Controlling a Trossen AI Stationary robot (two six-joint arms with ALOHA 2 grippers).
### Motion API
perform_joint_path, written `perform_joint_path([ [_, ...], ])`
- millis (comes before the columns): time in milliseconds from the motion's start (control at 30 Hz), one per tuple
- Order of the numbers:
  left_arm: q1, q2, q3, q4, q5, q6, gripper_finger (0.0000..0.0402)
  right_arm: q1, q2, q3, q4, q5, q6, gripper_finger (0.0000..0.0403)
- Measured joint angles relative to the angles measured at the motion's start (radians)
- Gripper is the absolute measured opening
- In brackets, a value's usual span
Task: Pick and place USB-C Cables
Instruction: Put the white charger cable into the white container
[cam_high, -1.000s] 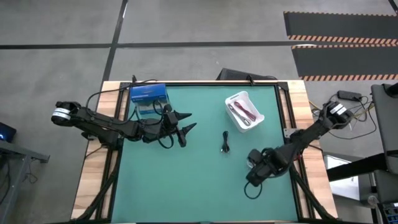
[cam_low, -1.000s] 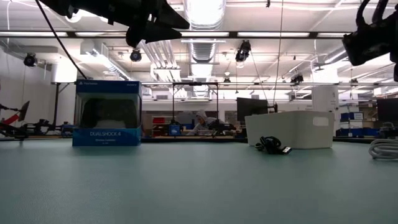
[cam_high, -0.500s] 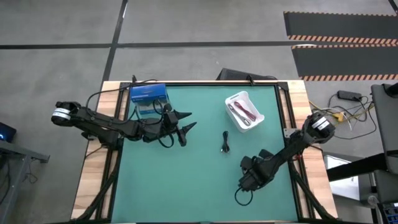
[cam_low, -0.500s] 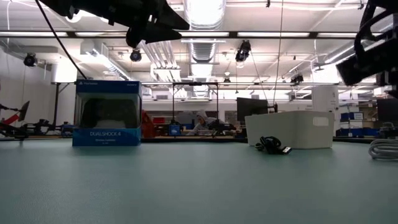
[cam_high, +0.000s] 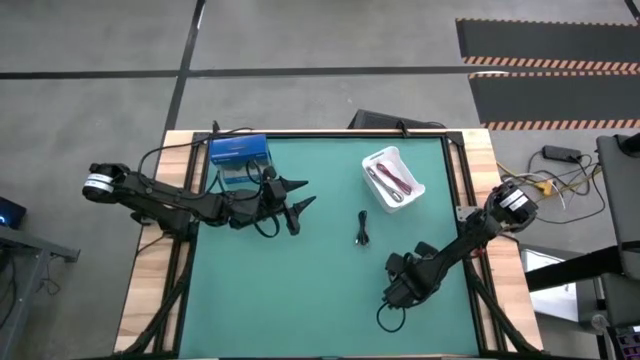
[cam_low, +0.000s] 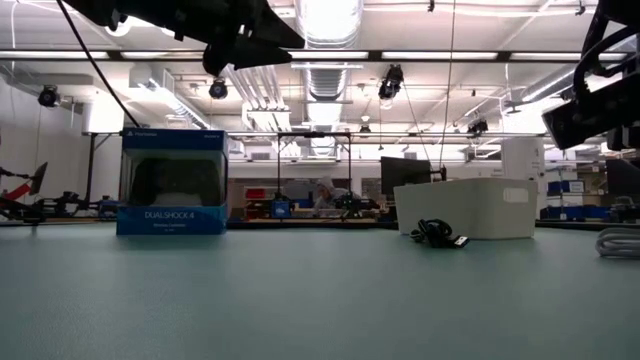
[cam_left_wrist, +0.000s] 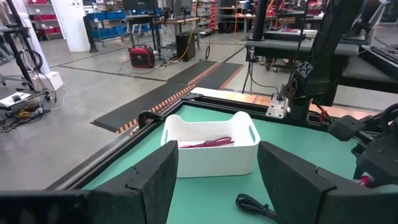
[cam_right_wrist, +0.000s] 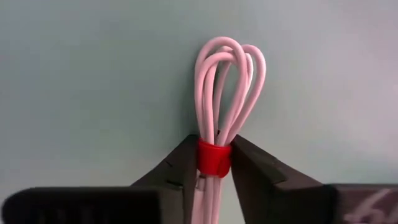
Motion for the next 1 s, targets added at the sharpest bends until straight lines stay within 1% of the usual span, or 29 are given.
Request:
perform_joint_path([
  [100, 0.0, 0.0, 0.0, 0.0, -0.001, 0.025, 0.0206, 0.0, 0.0, -0.001, 0.004, 0.0, 0.0, 0.0048],
  [167, 0.0, -0.003, 0.0, 0.0, -0.002, 0.074, 0.0206, 0.0, -0.003, -0.001, 0.005, -0.001, -0.001, 0.0039],
  [333, 0.0, -0.01, 0.002, 0.0, -0.045, 0.215, 0.0206, -0.006, -0.04, -0.003, 0.005, -0.009, 0.001, 0.0034],
  [533, 0.0, -0.01, 0.002, 0.0, -0.058, 0.355, 0.0206, -0.042, -0.156, 0.035, 0.002, -0.026, 0.034, 0.0033],
  [667, 0.0, -0.008, 0.001, -0.007, -0.058, 0.373, 0.0206, -0.079, -0.224, 0.085, 0.003, -0.019, 0.024, 0.0038],
  [733, 0.0, -0.008, 0.001, -0.027, -0.058, 0.369, 0.0206, -0.097, -0.249, 0.119, 0.002, 0.016, 0.004, 0.0039],
  [867, 0.0, -0.008, 0.001, -0.091, -0.058, 0.362, 0.0206, -0.136, -0.26, 0.198, 0.001, 0.083, -0.067, 0.0041],
  [1000, -0.001, -0.008, 0.0, -0.15, -0.057, 0.361, 0.0206, -0.19, -0.262, 0.28, 0.001, 0.121, -0.14, 0.0041],
])
